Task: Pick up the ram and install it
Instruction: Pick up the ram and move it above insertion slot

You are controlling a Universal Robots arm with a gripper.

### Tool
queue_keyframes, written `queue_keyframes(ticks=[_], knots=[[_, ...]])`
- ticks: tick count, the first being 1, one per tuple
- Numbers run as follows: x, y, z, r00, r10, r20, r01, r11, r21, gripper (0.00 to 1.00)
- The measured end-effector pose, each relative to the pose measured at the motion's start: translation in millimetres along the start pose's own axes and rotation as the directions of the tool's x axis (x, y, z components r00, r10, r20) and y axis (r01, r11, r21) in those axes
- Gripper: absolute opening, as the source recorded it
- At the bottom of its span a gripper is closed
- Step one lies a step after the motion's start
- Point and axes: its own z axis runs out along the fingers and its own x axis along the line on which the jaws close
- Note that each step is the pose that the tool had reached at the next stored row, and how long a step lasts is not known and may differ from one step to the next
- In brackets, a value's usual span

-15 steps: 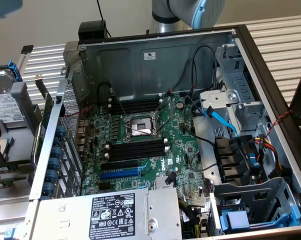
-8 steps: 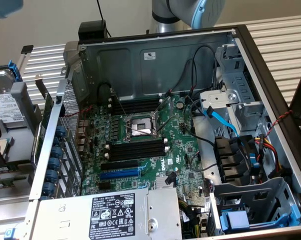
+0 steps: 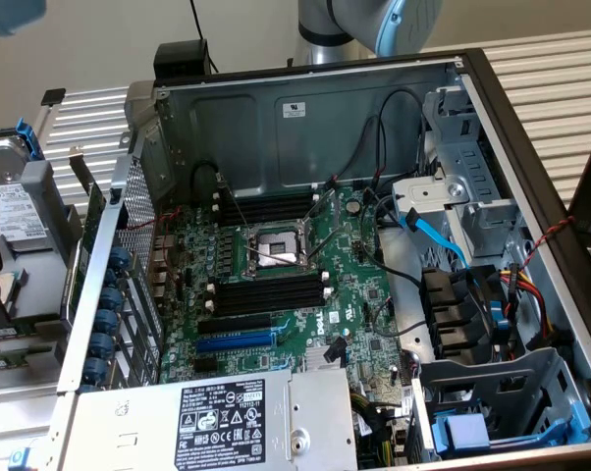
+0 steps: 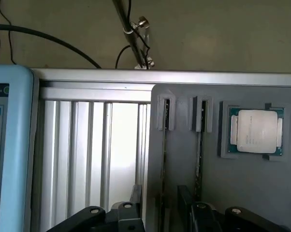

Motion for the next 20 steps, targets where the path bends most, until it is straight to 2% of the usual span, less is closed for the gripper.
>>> queue_keyframes(ticks=[10, 12, 14, 16, 18, 20], knots=[[-0.4, 0.0, 0.0, 0.9999, 0.0, -0.0117, 0.0, 1.0, -0.0001, 0.42], [-1.4, 0.0, -0.2, 0.9998, 0.0, -0.018, 0.0, 1.0, -0.0006, 0.42], [-3.0, -0.1, 0.0, 0.9996, 0.0, -0.0279, 0.0, 1.0, -0.0004, 0.42], [-3.8, -0.1, 0.0, 0.9994, 0.001, -0.0348, -0.001, 1.0, -0.0006, 0.42], [-4.0, -0.1, 0.0, 0.9993, 0.001, -0.0386, -0.001, 1.0, -0.0007, 0.42], [-4.1, -0.1, -0.1, 0.9992, 0.0, -0.0393, 0.0, 1.0, -0.0009, 0.42]])
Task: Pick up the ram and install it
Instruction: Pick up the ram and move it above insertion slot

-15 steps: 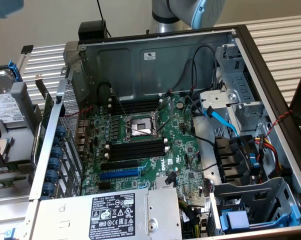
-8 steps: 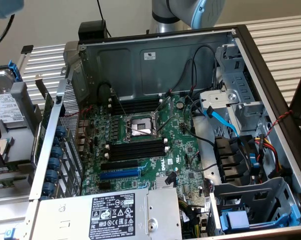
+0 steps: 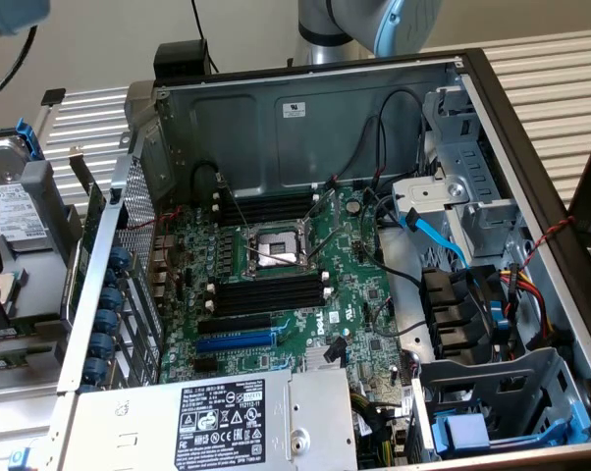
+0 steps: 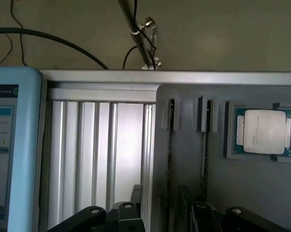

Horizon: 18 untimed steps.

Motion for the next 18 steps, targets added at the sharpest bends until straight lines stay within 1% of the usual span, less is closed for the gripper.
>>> queue_keyframes(ticks=[5, 8, 10, 13, 18], knots=[[-0.5, 0.0, 0.1, 1.0, 0.0, -0.002, 0.0, 1.0, 0.0, 0.42], [-1.0, 0.0, 0.1, 1.0, 0.0, -0.0045, 0.0, 1.0, 0.0, 0.42], [-1.0, 0.0, 0.1, 1.0, 0.0, -0.0047, 0.0, 1.0, -0.0001, 0.42], [-1.0, 0.0, 0.1, 1.0, 0.0, -0.0045, 0.0, 1.0, 0.0, 0.42], [-0.8, 0.0, 0.0, 1.0, 0.0, -0.0013, 0.0, 1.0, 0.0, 0.42]])
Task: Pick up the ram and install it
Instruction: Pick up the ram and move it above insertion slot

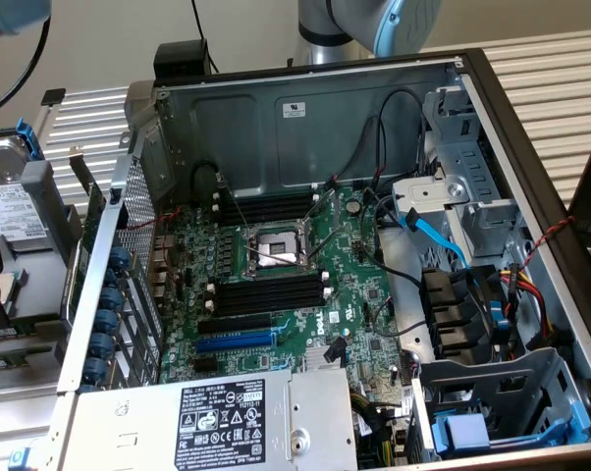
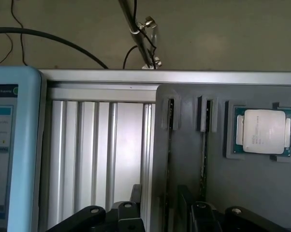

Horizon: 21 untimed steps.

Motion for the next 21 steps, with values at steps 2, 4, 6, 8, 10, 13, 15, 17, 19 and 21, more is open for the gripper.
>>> queue_keyframes(ticks=[2, 4, 6, 8, 10, 13, 15, 17, 19, 21], knots=[[0.0, 0.0, 0.1, 1.0, 0.0, 0.0002, 0.0, 1.0, 0.0001, 0.42], [0.0, 0.0, 0.1, 1.0, 0.0, 0.0002, 0.0, 1.0, 0.0001, 0.42], [0.0, 0.0, 0.0, 1.0, 0.0, 0.0002, 0.0, 1.0, 0.0, 0.42], [0.0, 0.0, 0.0, 1.0, 0.0, 0.0001, 0.0, 1.0, 0.0, 0.42], [0.0, 0.0, 0.0, 1.0, 0.0, 0.0001, 0.0, 1.0, 0.0, 0.42], [0.0, 0.0, 0.0, 1.0, 0.0, 0.0002, 0.0, 1.0, 0.0, 0.42], [0.0, 0.0, 0.0, 1.0, 0.0, 0.0002, 0.0, 1.0, 0.0, 0.42], [0.0, 0.0, 0.0, 1.0, 0.0, 0.0002, 0.0, 1.0, 0.0, 0.42], [0.0, 0.0, 0.0, 1.0, 0.0, 0.0001, 0.0, 1.0, 0.0, 0.42], [0.0, 0.0, 0.0, 1.0, 0.0, 0.0001, 0.0, 1.0, 0.0001, 0.42]])
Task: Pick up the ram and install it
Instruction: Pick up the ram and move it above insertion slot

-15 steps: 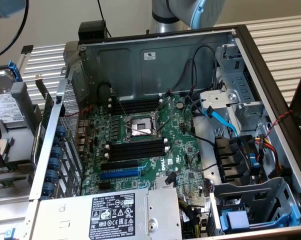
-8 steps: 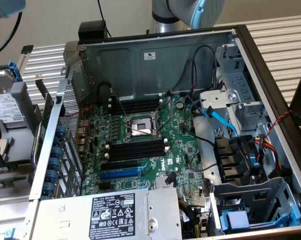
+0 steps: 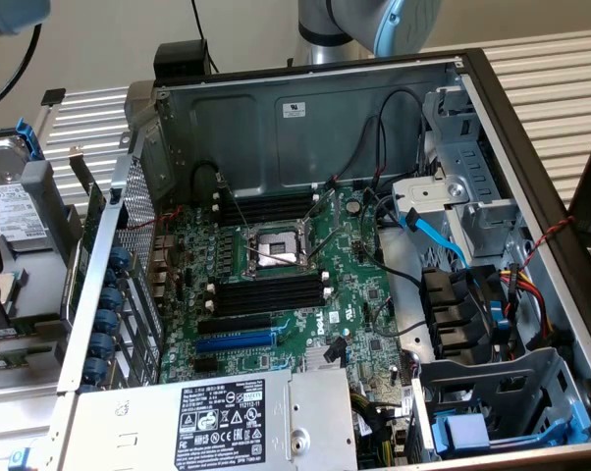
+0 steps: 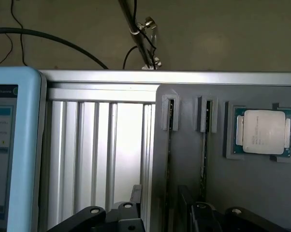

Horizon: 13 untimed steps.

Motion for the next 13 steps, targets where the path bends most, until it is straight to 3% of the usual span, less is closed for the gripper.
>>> queue_keyframes(ticks=[7, 8, 11, 13], knots=[[0.0, 0.0, 0.0, 1.0, 0.0, 0.0018, 0.0, 1.0, 0.0003, 0.42], [0.1, 0.1, 0.1, 1.0, 0.0, 0.0057, 0.0, 1.0, 0.0006, 0.42], [1.3, 0.3, 0.7, 0.9994, 0.0, 0.0351, 0.0, 1.0, 0.0022, 0.42], [1.9, 0.5, 1.2, 0.9993, 0.0, 0.0381, 0.0, 1.0, 0.0023, 0.42]])
